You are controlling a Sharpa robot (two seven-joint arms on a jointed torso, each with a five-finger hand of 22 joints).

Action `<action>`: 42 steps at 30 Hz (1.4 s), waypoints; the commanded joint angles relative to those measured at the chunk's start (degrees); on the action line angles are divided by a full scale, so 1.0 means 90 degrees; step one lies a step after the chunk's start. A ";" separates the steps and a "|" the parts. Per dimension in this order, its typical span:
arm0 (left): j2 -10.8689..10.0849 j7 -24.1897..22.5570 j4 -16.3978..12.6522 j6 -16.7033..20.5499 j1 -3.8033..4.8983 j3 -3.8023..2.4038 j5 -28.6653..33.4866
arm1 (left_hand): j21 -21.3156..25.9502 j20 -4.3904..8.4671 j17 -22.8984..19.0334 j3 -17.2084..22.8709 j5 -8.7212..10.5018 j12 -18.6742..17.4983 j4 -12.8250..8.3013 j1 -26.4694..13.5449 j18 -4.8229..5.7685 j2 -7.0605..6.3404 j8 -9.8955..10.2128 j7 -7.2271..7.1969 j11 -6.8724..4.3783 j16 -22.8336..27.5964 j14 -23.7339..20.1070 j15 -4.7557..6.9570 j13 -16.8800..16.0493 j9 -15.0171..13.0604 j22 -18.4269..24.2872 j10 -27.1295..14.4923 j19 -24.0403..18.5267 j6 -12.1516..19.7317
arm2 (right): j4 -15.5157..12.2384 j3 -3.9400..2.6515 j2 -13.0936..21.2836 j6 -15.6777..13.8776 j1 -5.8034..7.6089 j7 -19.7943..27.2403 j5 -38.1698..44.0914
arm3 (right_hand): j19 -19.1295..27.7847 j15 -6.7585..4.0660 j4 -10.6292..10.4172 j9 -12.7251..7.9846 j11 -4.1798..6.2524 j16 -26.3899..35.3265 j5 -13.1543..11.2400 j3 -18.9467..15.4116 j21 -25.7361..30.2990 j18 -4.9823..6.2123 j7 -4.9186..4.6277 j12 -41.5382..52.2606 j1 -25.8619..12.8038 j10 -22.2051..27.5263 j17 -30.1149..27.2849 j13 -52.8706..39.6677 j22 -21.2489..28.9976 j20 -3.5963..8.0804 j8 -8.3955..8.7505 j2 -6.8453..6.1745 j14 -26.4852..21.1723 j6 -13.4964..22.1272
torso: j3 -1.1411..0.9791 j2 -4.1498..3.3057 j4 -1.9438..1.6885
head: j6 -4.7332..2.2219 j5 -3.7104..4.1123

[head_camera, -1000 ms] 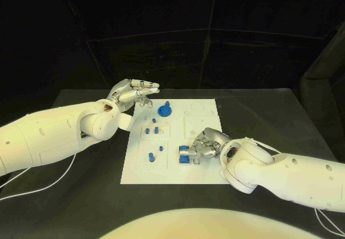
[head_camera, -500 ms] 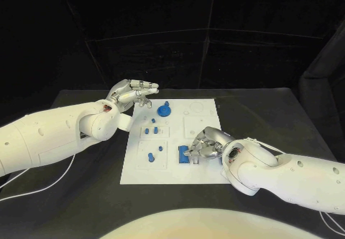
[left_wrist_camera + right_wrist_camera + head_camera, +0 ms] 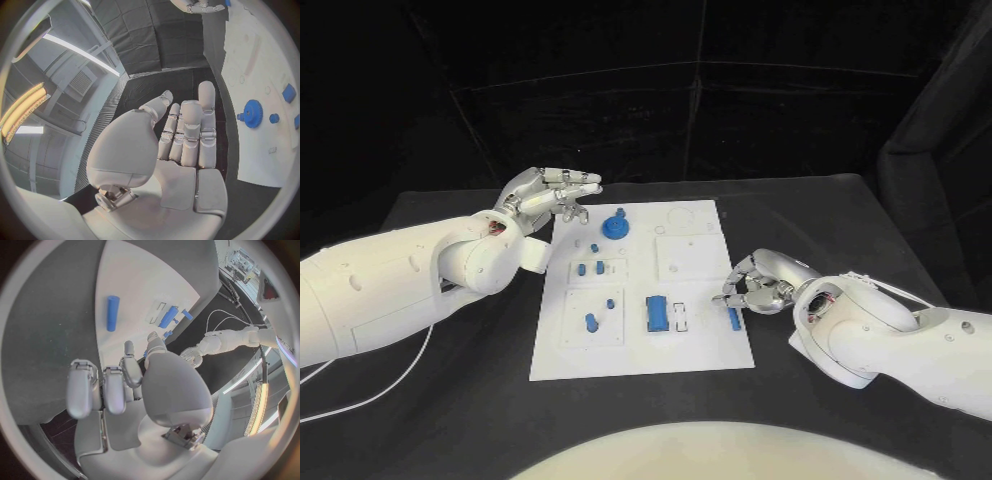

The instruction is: Assemble the parts on the task board

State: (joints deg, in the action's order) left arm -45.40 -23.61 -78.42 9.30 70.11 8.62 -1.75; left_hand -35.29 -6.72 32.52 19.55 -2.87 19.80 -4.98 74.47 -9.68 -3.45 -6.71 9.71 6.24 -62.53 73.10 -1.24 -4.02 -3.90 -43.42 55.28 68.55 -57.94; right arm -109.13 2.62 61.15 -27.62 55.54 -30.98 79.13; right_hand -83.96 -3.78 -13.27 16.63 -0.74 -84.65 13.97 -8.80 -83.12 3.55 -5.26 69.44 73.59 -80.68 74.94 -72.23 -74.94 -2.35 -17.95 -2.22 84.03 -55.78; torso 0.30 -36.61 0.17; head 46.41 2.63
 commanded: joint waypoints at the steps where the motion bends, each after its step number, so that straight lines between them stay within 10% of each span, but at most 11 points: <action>1: -0.0006 -0.0043 -0.0020 -0.0067 0.0004 -0.0003 0.0015 | 0.0030 -0.0025 -0.0005 -0.0022 -0.0020 0.0034 -0.0034 0.0021 -0.0086 0.0051 -0.0037 0.0006 0.0006 -0.0003 -0.0030 -0.0002 0.0009 0.0001 0.0011 -0.0057 0.0041 0.0043 | -0.0030 -0.0001 0.0120 0.0204 0.0007 0.0248 0.0309 | -0.0095 0.0035 -0.0015 -0.0014 0.0020 -0.0044 0.0028 -0.0062 -0.0027 -0.0089 0.0005 0.0044 -0.0016 -0.0054 0.0557 -0.0018 -0.0200 -0.0038 0.0018 0.0056 0.0444 -0.0047 | -0.0011 -0.0009 0.0021 | -0.0008 0.0076; 23: -0.0035 -0.0029 -0.0041 -0.0097 -0.0017 -0.0001 0.0015 | 0.0030 -0.0025 -0.0005 -0.0022 -0.0020 0.0034 -0.0034 0.0021 -0.0086 0.0051 -0.0037 0.0006 0.0006 -0.0003 -0.0030 -0.0002 0.0009 0.0001 0.0011 -0.0057 0.0041 0.0043 | 0.0273 0.0005 0.0022 0.1368 -0.0008 -0.0308 0.0996 | -0.0044 -0.0041 -0.0232 0.0108 0.0122 0.0040 0.0309 -0.0378 0.0032 -0.0066 0.0136 -0.0152 -0.0021 -0.0015 0.0442 0.0079 -0.0105 0.0014 -0.0081 -0.0099 0.0412 -0.0491 | -0.0007 -0.0003 -0.0008 | 0.0047 0.0129; 42: -0.0043 -0.0029 -0.0032 -0.0099 -0.0027 -0.0001 0.0015 | 0.0030 -0.0025 -0.0005 -0.0022 -0.0020 0.0034 -0.0034 0.0021 -0.0086 0.0051 -0.0037 0.0006 0.0006 -0.0003 -0.0030 -0.0002 0.0009 0.0001 0.0011 -0.0057 0.0041 0.0043 | 0.0288 0.0006 -0.0163 0.1954 -0.0012 -0.0442 0.1444 | -0.0046 -0.0077 0.0134 0.0328 0.0159 0.0058 0.0223 -0.0329 0.0038 -0.0071 0.0166 -0.0222 0.0698 -0.0011 0.0454 0.0074 -0.0123 0.0053 -0.0105 -0.0078 0.0416 -0.0534 | -0.0003 -0.0002 -0.0015 | 0.0082 0.0118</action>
State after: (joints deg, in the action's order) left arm -45.75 -23.58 -78.63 9.04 69.80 8.66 -1.75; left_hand -35.29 -6.72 32.53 19.39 -2.87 19.80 -5.15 74.47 -9.68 -3.45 -6.71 9.71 6.24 -62.53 73.10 -1.24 -4.02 -3.90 -43.39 55.28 68.55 -57.94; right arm -106.53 2.56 59.80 -12.59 55.51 -34.30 90.23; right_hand -83.96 -4.22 -12.33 19.53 0.32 -84.36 15.85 -11.77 -82.93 3.55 -3.80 67.78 79.11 -80.86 74.92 -71.67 -74.92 -2.35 -18.77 -2.96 84.05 -60.09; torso 0.26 -36.61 -0.01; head 47.16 3.74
